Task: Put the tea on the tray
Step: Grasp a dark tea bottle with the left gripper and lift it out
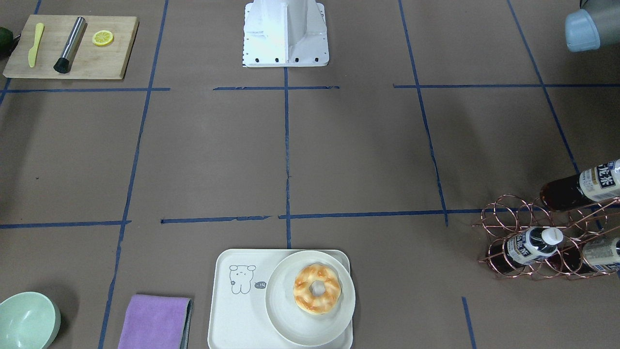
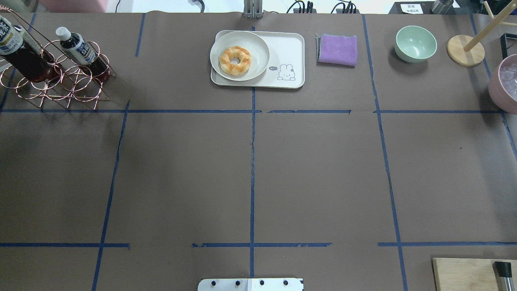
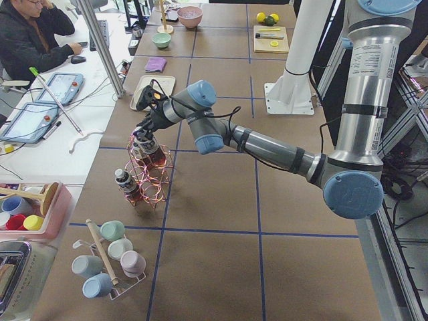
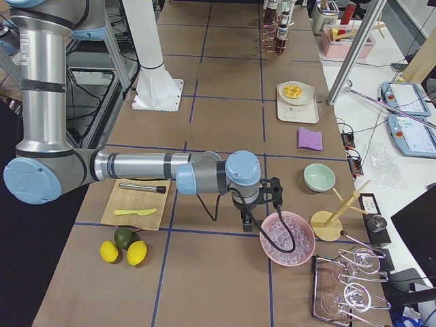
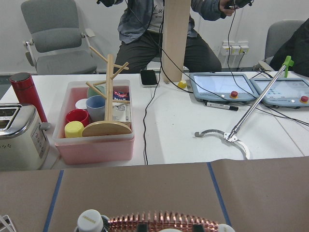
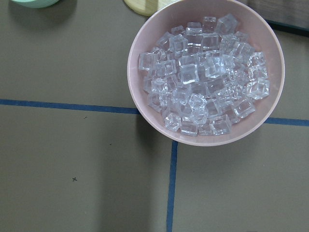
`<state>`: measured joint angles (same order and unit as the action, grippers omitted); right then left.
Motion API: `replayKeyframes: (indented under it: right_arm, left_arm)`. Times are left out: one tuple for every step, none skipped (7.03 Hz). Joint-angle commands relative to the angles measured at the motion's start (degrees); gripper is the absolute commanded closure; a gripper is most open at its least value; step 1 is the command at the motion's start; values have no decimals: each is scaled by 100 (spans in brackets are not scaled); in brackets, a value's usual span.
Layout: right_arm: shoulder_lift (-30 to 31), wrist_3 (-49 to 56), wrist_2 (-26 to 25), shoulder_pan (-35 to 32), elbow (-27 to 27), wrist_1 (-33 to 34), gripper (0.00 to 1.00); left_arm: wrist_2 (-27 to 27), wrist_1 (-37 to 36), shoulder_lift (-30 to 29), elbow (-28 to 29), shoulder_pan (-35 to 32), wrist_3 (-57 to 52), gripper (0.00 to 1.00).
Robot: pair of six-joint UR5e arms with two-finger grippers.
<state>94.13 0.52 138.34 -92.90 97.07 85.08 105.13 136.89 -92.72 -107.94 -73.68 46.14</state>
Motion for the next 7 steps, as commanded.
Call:
replayKeyframes:
  right_arm:
    - [0,0,0,0,-4,0,0]
    - [0,0,0,0,-12,0,0]
    - [0,0,0,0,-21,0,0]
    - [0,0,0,0,-21,0,0]
    - [0,0,-9,0,-30,0,0]
    - [0,0,-9,0,-47,0,0]
    - [0,0,-9,0,-48,9,0]
  left_arm:
    - [-53,-1054,123,-1023,64,62,100]
    - [-193,-1164,140,-1167,239,71,100]
    - [-690,-1174,140,-1220,754,201,100]
    - [-1287,-1183,88,-1273,1499,733,100]
    - [-1772,-1400,-60,-1335,2080,1009,100]
    - [-2342,-2020,-566,-1327,2608,1325,100]
    - [-3000,-2775,-1207,-1318,3318,1624,100]
